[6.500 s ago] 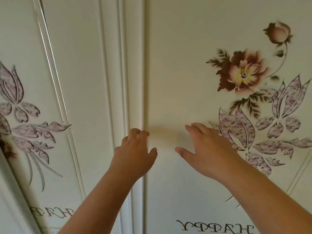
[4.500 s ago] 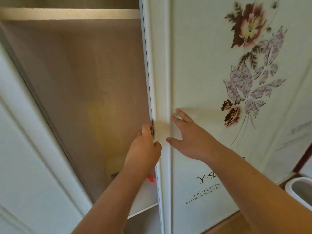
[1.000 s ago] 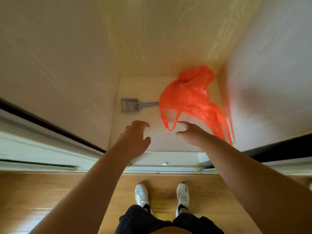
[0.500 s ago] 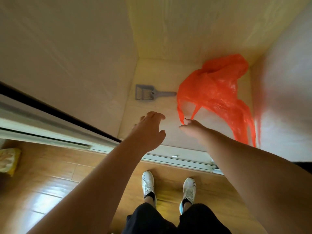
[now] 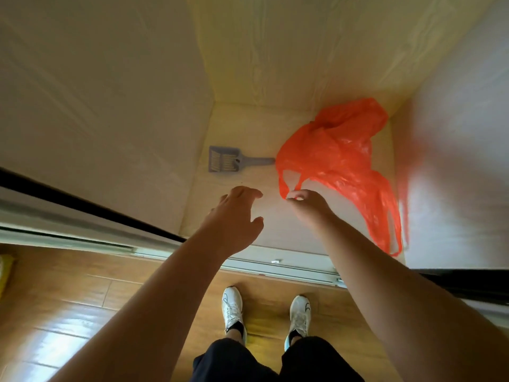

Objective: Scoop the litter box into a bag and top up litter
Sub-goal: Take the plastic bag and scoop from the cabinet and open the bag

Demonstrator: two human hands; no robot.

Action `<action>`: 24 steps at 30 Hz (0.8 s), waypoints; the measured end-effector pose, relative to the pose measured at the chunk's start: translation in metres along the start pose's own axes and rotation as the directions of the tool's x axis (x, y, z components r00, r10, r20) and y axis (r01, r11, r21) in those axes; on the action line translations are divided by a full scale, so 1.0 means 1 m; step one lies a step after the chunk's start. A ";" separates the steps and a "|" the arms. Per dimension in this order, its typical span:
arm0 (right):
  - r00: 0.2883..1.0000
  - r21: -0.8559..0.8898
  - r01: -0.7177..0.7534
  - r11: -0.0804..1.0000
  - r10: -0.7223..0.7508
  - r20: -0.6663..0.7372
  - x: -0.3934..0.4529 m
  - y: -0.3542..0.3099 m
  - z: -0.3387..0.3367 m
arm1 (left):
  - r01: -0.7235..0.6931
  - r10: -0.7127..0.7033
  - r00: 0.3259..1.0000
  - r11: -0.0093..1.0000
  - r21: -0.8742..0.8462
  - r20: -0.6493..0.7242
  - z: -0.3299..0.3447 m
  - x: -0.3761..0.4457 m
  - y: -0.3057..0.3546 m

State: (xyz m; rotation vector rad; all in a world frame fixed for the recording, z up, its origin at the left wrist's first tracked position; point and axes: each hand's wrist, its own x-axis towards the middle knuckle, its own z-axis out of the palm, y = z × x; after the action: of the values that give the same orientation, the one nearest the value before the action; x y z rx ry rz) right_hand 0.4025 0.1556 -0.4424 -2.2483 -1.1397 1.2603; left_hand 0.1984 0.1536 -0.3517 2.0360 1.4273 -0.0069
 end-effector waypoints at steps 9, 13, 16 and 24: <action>0.843 -0.038 0.501 0.865 -0.497 -0.205 -0.122 -0.065 -0.102 | -0.195 0.189 0.976 0.980 -0.048 -0.105 -0.016 0.007 0.033; 0.796 -0.053 0.564 0.824 -0.560 -0.230 -0.166 -0.089 -0.133 | -0.272 0.270 0.959 0.962 -0.007 -0.085 -0.016 0.009 0.049; 0.784 -0.080 0.585 0.807 -0.588 -0.197 -0.183 -0.094 -0.144 | -0.296 0.296 0.949 0.955 0.018 -0.107 -0.015 0.008 0.064; 0.760 -0.047 0.582 0.812 -0.563 -0.324 -0.196 -0.081 -0.164 | -0.303 0.291 0.925 0.953 -0.009 -0.244 -0.044 0.013 0.081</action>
State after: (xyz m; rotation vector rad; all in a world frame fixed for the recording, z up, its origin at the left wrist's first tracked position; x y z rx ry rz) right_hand 0.4408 0.0717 -0.1910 -1.7525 -1.4753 0.6329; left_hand 0.2569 0.1703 -0.2816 2.2540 1.2262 0.4107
